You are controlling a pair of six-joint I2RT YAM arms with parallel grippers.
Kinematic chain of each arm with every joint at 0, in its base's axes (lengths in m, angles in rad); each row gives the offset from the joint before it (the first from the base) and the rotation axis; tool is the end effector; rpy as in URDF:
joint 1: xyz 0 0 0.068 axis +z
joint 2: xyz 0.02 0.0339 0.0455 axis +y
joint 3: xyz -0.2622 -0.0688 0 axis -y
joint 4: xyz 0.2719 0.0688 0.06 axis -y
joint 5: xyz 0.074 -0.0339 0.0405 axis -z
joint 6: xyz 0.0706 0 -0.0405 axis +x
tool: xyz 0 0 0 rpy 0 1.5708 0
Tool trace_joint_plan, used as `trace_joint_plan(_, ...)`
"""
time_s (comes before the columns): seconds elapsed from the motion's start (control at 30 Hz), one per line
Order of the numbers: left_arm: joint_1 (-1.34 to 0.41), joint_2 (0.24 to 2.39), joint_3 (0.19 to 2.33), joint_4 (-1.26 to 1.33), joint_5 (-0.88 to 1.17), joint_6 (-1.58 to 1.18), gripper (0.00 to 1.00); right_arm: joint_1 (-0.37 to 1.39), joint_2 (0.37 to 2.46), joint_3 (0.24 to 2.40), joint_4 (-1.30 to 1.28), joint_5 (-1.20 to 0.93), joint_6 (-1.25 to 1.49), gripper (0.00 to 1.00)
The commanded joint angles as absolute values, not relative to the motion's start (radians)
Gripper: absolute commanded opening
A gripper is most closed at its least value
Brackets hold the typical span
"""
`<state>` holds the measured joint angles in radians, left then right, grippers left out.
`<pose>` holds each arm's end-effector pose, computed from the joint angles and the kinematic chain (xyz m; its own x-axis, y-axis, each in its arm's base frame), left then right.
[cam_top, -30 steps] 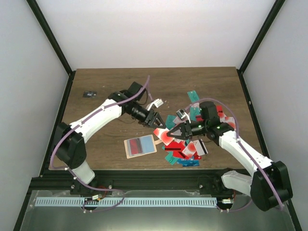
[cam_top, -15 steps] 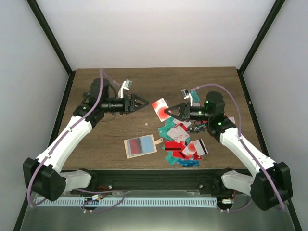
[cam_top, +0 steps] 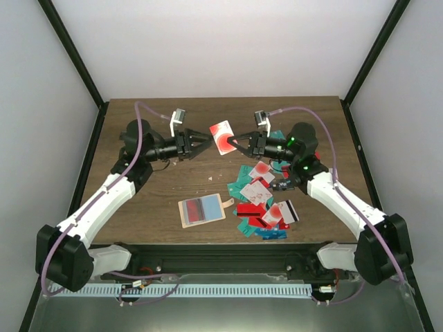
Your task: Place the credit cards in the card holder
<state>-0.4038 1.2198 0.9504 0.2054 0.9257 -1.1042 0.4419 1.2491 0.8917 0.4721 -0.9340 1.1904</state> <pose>0.2759 -0.1792 0.3377 -0.8923 -0.2027 -0.4033 0.3836 0.1302 -0.9143 0.2722 0.1916 0.3366 -0.8681 0.2001 -0.4543 -0.4585 0.0273 0.8883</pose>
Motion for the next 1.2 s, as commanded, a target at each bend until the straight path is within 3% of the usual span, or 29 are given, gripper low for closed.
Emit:
trace_joint_plan(0.0,-0.408,1.231,0.946,0.374,0.95,-1.184,0.49,0.479,1.273,0.951,0.532,-0.911,1.209,0.01)
trace_joint_plan(0.07,-0.409,1.236,0.947,0.382,0.95,-1.187,0.45,0.483,1.281,0.955,0.54,-0.906,1.214,0.01)
trace_joint_plan(0.27,-0.412,1.251,0.943,0.383,0.947,-1.187,0.22,0.487,1.297,0.959,0.562,-0.91,1.229,0.01)
trace_joint_plan(0.57,-0.418,1.284,0.961,0.382,0.963,-1.179,0.04,0.506,1.327,0.959,0.571,-0.92,1.232,0.01)
trace_joint_plan(0.9,-0.387,1.221,0.989,-0.237,0.912,-0.757,0.04,0.503,1.313,0.991,0.124,-0.826,0.965,0.44)
trace_joint_plan(1.17,-0.375,1.199,0.867,-0.54,0.833,-0.511,0.04,0.503,1.31,0.979,-0.111,-0.772,0.788,0.56)
